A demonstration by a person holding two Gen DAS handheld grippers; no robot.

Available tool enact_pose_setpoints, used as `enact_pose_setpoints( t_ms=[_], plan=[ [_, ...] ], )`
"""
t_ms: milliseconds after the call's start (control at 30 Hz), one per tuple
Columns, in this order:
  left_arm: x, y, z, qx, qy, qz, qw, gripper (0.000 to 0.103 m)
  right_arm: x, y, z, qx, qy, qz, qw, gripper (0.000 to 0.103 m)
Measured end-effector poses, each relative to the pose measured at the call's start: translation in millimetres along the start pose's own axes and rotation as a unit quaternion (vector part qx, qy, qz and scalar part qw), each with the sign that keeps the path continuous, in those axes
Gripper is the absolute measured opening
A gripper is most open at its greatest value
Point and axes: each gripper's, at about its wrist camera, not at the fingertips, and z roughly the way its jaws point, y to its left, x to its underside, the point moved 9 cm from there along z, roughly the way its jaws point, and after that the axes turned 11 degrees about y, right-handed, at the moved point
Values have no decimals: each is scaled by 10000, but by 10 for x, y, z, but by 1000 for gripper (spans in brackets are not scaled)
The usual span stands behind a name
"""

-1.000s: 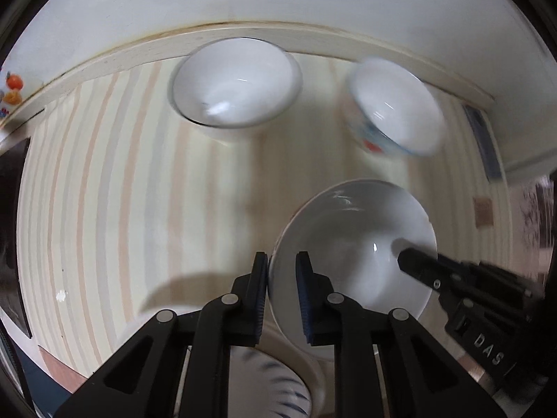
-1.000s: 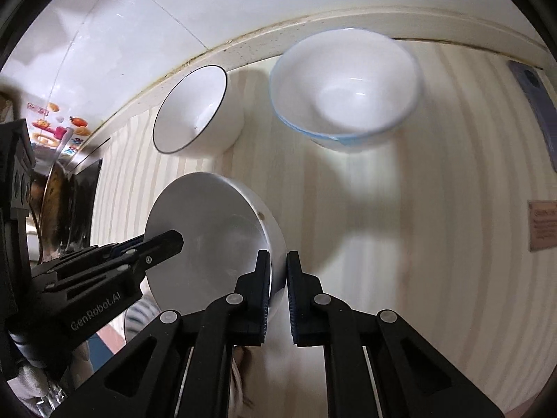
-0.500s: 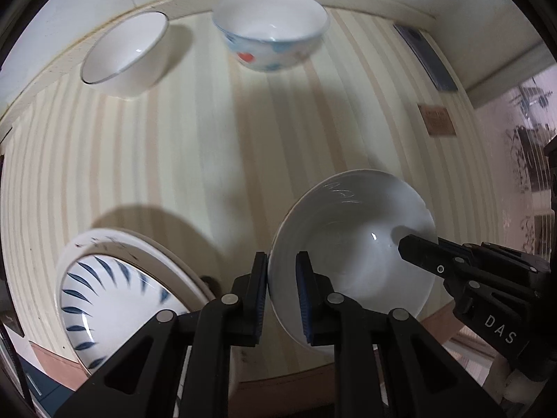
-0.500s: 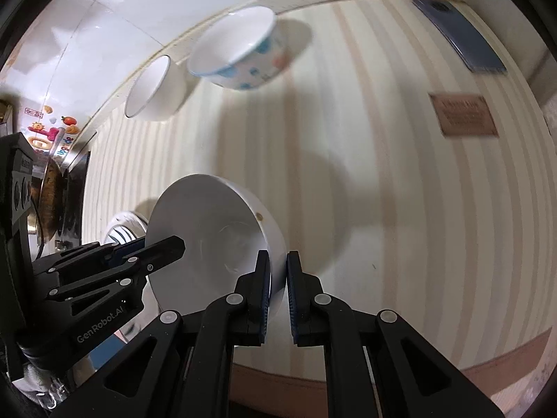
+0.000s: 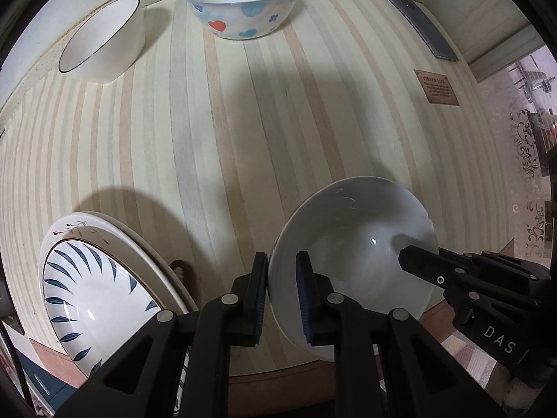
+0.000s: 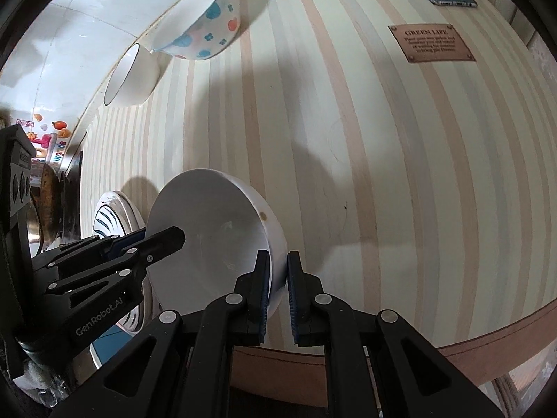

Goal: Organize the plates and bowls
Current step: 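Carry both white bowls toward the remaining bowls by the wall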

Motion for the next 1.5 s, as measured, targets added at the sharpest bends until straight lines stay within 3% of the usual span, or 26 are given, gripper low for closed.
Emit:
enact_pose_setpoints(
  t_ms=[267,400,533,600,667,733,933,1233,1267,1300,1333,1367,1500],
  plan=[
    [-55,-78,47,-41,14,-14,10000,14,-34,-40,-8,-144,85,106,9998,13],
    [-16,52,-314,3,-296,-141,9995,14,-47,-81,-223,-407,10,223,9989,13],
    [-216,252,-762,246,-709,-490,9960,16,-108,-117,-602,-542,-337,320,9975,14],
    [-434,368,-933,488,-886,-681,9925,28,-223,-94,-775,-661,-488,410,9958,23],
    [-736,500,-1014,463,-1048,-894,9894,30,-403,-22,-901,-845,-618,401,9937,42],
    [-1014,620,-1013,484,-1079,-1097,9869,30,-678,81,-1002,-894,-809,325,9922,43],
    [-1597,905,-828,591,-963,-1569,9811,30,-1472,351,-915,-887,-1000,218,9908,43],
    [-2071,883,-400,372,-599,-1455,9868,30,-2319,525,-485,-599,-919,293,9935,43],
    [-2096,875,-388,367,-602,-1412,9875,29,-2362,527,-449,-572,-908,312,9937,43],
    [-2132,861,-366,324,-612,-1352,9884,20,-2395,521,-400,-561,-909,319,9938,42],
    [-2163,844,-348,290,-620,-1307,9891,16,-2428,526,-376,-551,-918,313,9938,33],
    [-2187,833,-342,303,-635,-1273,9894,12,-2461,529,-345,-524,-950,302,9936,16],
    [-2238,793,-333,218,-723,-1239,9894,10,-2538,581,-326,-249,-1119,88,9934,13]
  ],
)
